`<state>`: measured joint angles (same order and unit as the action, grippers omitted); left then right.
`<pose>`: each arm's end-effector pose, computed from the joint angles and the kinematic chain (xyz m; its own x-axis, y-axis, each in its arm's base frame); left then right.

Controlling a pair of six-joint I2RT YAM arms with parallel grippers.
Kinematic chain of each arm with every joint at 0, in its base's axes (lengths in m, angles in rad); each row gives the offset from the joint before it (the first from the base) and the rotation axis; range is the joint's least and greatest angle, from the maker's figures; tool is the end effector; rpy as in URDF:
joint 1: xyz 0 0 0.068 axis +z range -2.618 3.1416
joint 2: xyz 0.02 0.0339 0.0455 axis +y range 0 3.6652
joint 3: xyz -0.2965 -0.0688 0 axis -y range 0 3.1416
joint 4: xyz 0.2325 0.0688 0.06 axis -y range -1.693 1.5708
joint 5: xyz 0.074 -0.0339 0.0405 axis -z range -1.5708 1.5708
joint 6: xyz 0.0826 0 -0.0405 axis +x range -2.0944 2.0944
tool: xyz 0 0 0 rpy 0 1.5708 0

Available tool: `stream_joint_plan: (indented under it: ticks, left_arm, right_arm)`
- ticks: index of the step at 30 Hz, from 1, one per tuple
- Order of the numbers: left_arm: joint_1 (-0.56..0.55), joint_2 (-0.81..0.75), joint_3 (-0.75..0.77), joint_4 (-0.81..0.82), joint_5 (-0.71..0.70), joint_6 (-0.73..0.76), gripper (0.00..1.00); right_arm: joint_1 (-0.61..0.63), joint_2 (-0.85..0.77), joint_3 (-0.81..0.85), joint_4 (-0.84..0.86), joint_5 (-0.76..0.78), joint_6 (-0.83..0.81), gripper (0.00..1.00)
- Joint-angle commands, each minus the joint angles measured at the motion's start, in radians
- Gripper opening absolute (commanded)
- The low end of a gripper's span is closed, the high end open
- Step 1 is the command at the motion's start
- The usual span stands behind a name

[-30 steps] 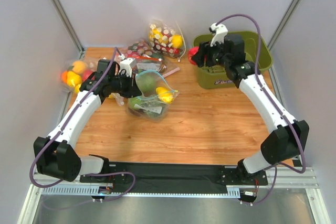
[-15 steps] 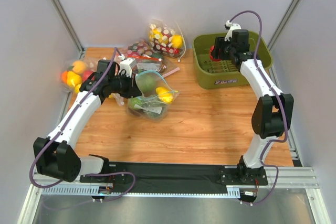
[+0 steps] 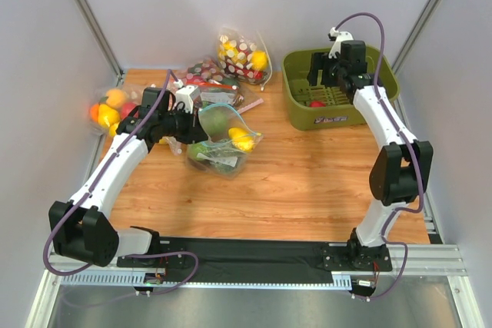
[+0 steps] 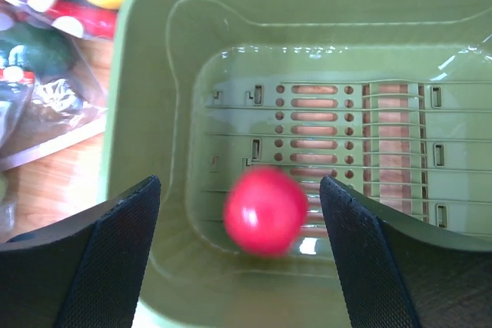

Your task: Open the zip-top bag and remove the fake food

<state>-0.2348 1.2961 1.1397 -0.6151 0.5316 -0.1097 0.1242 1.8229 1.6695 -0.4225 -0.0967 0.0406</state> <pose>0.2652 -0.1065 0.3207 -0.7347 0.0787 -0.6739 0.4764 0.7670 -0.4298 0.4594 0.0654 0.3393 -0.5482 -0.0277 -0.8359 -0.1816 0.9796 0.0866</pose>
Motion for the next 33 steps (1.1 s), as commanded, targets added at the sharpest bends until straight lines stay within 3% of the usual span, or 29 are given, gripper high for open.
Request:
stream_joint_plan:
  ticks: [1,4,8,14,21,26,33]
  left_arm:
    - [0.005,-0.029,-0.001,0.025,0.024,-0.011,0.00]
    - [0.005,-0.026,-0.003,0.028,0.028,-0.013,0.00]
    - [0.005,-0.021,-0.001,0.028,0.033,-0.016,0.00]
    - [0.005,-0.023,-0.003,0.028,0.034,-0.015,0.00]
    - [0.005,-0.027,-0.003,0.029,0.038,-0.015,0.00]
    - [0.005,-0.027,-0.003,0.029,0.039,-0.016,0.00]
    - [0.005,-0.032,-0.005,0.029,0.041,-0.015,0.00]
  right_arm:
    - [0.014,-0.143,0.003,0.013,-0.056,0.010,0.84]
    - [0.086,-0.220,-0.039,0.019,-0.112,0.012,0.83]
    - [0.272,-0.260,-0.063,0.005,-0.176,0.011,0.80]
    - [0.481,-0.220,-0.062,0.008,-0.385,0.045,0.72]
    - [0.555,-0.117,-0.045,-0.007,-0.466,0.070,0.62]
    - [0.591,-0.050,0.007,-0.082,-0.427,0.022,0.61]
    - [0.603,0.024,0.071,-0.200,-0.198,-0.004,0.61]
